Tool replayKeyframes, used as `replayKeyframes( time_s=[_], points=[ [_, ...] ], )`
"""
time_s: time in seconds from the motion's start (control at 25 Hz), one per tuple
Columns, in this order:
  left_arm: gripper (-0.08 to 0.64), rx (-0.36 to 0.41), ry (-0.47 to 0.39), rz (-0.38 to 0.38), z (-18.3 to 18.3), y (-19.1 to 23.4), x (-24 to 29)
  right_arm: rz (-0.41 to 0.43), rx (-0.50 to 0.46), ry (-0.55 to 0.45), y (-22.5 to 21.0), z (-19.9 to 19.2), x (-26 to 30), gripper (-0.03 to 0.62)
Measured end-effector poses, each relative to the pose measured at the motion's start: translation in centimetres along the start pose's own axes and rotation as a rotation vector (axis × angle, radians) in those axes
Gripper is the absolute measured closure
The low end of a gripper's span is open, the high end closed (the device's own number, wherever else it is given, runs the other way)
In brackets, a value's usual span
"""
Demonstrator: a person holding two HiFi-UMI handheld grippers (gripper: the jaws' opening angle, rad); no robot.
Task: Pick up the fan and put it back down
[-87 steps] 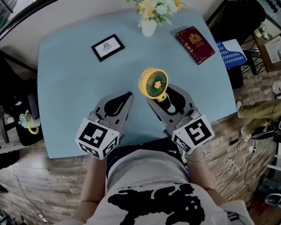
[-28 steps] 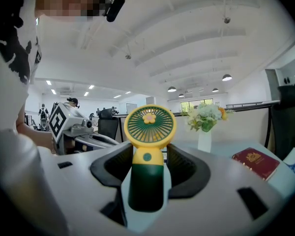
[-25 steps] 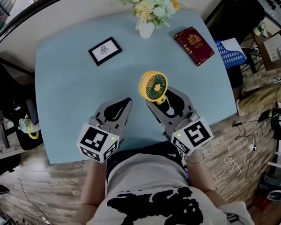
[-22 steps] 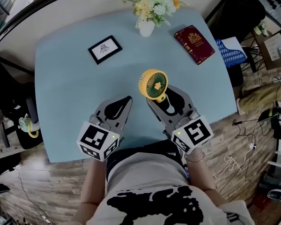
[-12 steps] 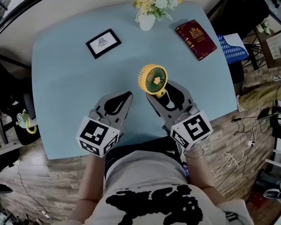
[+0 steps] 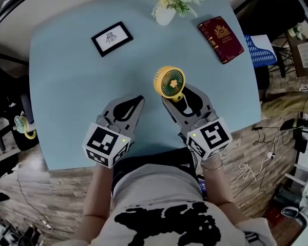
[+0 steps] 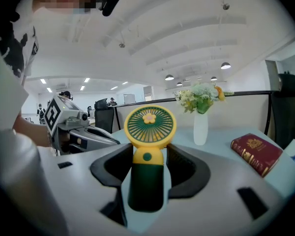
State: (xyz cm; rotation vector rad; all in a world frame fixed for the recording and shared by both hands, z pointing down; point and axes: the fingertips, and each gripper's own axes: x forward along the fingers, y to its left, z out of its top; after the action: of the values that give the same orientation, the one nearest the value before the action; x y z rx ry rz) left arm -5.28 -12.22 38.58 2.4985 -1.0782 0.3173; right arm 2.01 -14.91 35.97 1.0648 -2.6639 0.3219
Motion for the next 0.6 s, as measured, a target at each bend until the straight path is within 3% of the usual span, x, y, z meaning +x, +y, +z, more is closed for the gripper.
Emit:
replayKeyframes(
  time_s=[0.6],
  points=[
    [0.549,-0.078,0.097,-0.003,-3.5,1.9,3.2,0.001,0.069,0.167,-3.2,-5.3,3.8,0.375]
  ],
)
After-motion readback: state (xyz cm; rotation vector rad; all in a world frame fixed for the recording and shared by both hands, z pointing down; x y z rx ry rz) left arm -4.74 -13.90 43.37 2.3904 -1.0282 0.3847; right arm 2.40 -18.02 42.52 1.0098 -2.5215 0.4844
